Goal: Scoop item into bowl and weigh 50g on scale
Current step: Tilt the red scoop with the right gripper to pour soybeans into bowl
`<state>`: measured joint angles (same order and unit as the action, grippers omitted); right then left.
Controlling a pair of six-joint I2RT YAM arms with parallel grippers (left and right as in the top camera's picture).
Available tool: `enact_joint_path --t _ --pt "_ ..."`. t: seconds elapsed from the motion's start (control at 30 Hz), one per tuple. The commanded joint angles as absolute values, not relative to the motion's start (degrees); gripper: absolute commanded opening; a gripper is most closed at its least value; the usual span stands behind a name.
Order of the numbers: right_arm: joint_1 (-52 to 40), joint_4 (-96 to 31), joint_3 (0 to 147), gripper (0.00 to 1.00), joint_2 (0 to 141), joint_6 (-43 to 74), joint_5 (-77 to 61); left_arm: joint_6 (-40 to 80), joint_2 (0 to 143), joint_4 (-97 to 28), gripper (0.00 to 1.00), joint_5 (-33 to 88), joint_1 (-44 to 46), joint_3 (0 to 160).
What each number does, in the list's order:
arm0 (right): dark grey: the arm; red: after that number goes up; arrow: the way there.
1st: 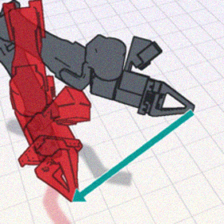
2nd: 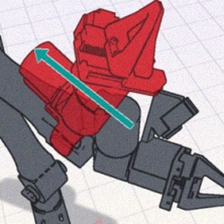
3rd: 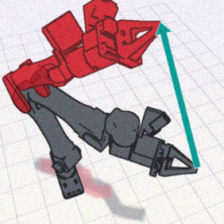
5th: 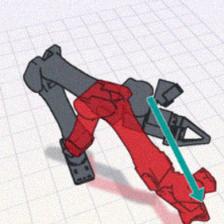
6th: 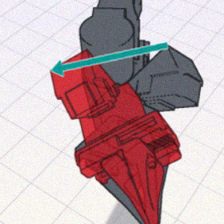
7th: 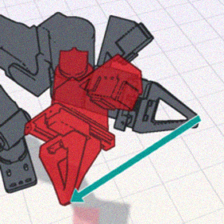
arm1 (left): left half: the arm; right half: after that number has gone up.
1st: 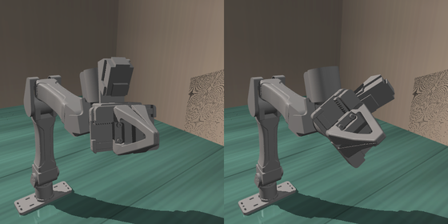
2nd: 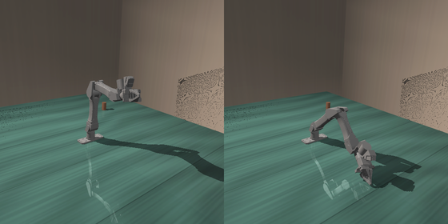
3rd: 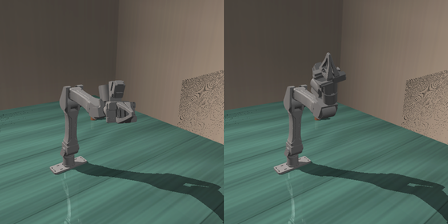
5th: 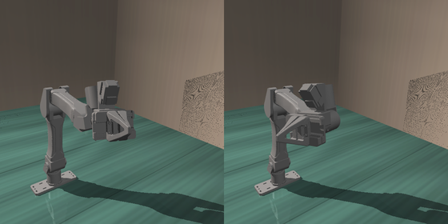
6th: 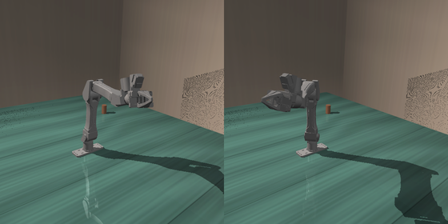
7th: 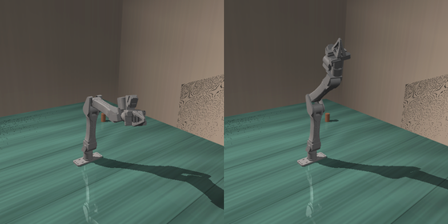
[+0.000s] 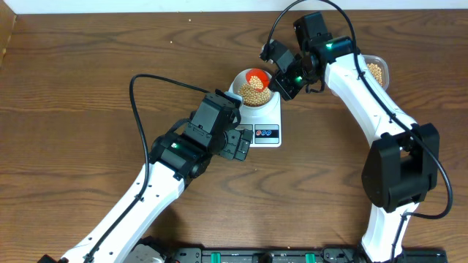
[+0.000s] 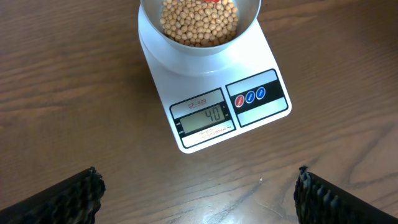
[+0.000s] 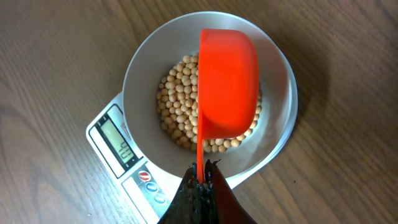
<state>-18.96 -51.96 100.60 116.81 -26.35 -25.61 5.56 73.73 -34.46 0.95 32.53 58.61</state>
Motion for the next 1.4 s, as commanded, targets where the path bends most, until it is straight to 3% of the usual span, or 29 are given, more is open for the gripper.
enact_joint_path --t 0.0,1.37 --pt "-19.2 -51.8 102.0 0.01 114.7 -29.9 -25.6 5.0 73.7 -34.4 1.0 0.8 32.6 58.8" --pt "-19.2 -52.1 102.0 0.01 114.7 -30.9 -26.1 5.0 73.7 -34.4 1.0 0.8 32.6 58.9"
